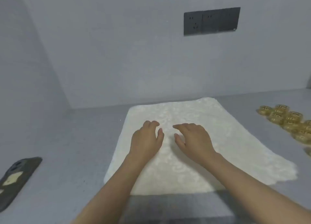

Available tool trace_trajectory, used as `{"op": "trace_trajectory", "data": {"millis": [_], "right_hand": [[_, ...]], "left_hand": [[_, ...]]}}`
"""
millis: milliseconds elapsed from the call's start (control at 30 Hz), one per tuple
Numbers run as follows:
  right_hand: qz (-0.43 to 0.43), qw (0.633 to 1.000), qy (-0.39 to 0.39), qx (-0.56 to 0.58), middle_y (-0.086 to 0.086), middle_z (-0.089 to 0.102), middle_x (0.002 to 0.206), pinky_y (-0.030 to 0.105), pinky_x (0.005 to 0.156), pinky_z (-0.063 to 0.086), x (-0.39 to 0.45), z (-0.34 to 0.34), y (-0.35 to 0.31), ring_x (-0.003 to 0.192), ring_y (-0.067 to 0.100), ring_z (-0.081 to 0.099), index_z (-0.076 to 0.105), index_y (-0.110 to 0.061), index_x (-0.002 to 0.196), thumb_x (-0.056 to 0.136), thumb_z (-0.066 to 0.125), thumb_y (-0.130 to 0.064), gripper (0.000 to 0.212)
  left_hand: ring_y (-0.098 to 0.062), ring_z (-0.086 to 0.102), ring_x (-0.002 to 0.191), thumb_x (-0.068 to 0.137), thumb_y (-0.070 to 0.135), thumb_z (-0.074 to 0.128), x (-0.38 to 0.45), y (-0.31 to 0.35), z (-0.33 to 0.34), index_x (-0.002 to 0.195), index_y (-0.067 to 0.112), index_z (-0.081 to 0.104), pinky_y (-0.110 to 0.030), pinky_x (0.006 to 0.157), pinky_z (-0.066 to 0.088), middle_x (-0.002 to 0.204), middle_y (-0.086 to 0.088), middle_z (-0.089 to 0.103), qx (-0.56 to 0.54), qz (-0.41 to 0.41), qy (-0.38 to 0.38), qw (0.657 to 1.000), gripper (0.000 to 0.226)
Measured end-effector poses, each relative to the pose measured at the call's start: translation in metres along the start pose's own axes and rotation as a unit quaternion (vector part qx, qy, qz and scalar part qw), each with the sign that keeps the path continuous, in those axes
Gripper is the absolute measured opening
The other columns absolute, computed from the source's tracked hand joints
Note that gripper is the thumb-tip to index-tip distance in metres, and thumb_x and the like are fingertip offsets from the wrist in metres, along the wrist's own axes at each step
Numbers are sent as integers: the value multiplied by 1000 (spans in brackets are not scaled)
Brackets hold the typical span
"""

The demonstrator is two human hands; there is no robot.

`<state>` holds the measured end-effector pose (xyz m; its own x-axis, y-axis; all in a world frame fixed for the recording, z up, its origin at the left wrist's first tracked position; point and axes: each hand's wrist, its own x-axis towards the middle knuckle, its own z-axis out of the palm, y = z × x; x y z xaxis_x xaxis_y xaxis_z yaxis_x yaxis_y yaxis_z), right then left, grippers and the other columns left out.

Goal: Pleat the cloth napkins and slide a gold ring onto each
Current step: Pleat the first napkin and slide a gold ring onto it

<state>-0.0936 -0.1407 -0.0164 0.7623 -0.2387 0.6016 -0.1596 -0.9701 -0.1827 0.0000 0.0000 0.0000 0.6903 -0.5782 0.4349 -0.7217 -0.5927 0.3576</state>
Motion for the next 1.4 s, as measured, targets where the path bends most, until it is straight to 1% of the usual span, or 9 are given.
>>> {"op": "trace_trajectory", "data": {"millis": [200, 333, 533, 667, 833, 967, 1067, 1233, 1400], "right_hand": [[34, 972, -226, 53, -7, 56, 127, 28, 96, 39, -70, -22, 14, 118, 14, 48, 55, -28, 126, 94, 45, -37, 35], [28, 939, -313, 138, -12, 41, 143, 25, 109, 21, -91, -36, 26, 136, 10, 29, 54, -35, 128, 90, 57, -44, 39], [109, 920, -266, 268, -13, 48, 136, 18, 99, 24, -97, -39, 30, 129, 2, 35, 71, -37, 97, 78, 74, -37, 20], [123, 914, -262, 283, -16, 53, 126, 4, 88, 27, -89, -38, 32, 116, -7, 40, 76, -34, 84, 76, 77, -34, 8], [68, 933, -269, 230, -20, 55, 117, 18, 98, 27, -87, -35, 35, 115, -2, 41, 67, -44, 72, 81, 71, -35, 13], [47, 943, -241, 226, -24, 59, 104, 17, 93, 33, -91, -29, 34, 107, 0, 48, 57, -46, 74, 87, 63, -30, 21], [75, 942, -231, 233, -14, 66, 96, 22, 87, 42, -88, -28, 34, 96, 2, 53, 56, -40, 80, 91, 58, -30, 15], [63, 952, -213, 211, -14, 64, 95, 25, 84, 43, -86, -25, 35, 90, 1, 52, 58, -36, 89, 91, 56, -37, 3], [-39, 954, -248, 166, -26, 49, 118, 18, 100, 25, -94, -20, 36, 109, -5, 36, 60, -50, 115, 68, 44, -83, 59]], "left_hand": [[-8, 55, 94, 90, 33, 56, -71, -5, -2, 99, 25, 64, -24, 86, 45, 104, 8, 58, -52, -20, -176, 983, 15], [-5, 46, 110, 80, 42, 70, -91, -9, -2, 101, 33, 63, -25, 98, 39, 114, 11, 50, -101, -27, -236, 966, 24], [-8, 45, 109, 74, 36, 77, -85, -2, 1, 89, 29, 69, -26, 95, 39, 98, 19, 48, -115, -42, -215, 969, 18], [4, 53, 97, 72, 31, 80, -75, 1, 5, 80, 23, 73, -9, 83, 36, 94, 18, 56, -159, -21, -230, 960, 14], [8, 50, 99, 66, 40, 82, -66, 3, 6, 80, 32, 73, -11, 84, 36, 102, 18, 52, -160, 1, -279, 947, 19], [9, 49, 100, 65, 42, 83, -60, 6, 2, 82, 36, 73, -12, 85, 37, 103, 21, 51, -158, 11, -320, 934, 21], [7, 55, 87, 76, 28, 78, -51, 9, -2, 84, 20, 77, -7, 74, 41, 94, 14, 61, -164, 22, -324, 931, 11], [-7, 63, 85, 85, 24, 69, -43, 8, -4, 84, 12, 75, -26, 84, 49, 97, 6, 70, -144, 1, -334, 931, 13], [4, 54, 96, 72, 34, 80, -46, 3, -1, 84, 32, 75, -14, 82, 43, 104, 17, 59, -131, 26, -342, 930, 13]]}}
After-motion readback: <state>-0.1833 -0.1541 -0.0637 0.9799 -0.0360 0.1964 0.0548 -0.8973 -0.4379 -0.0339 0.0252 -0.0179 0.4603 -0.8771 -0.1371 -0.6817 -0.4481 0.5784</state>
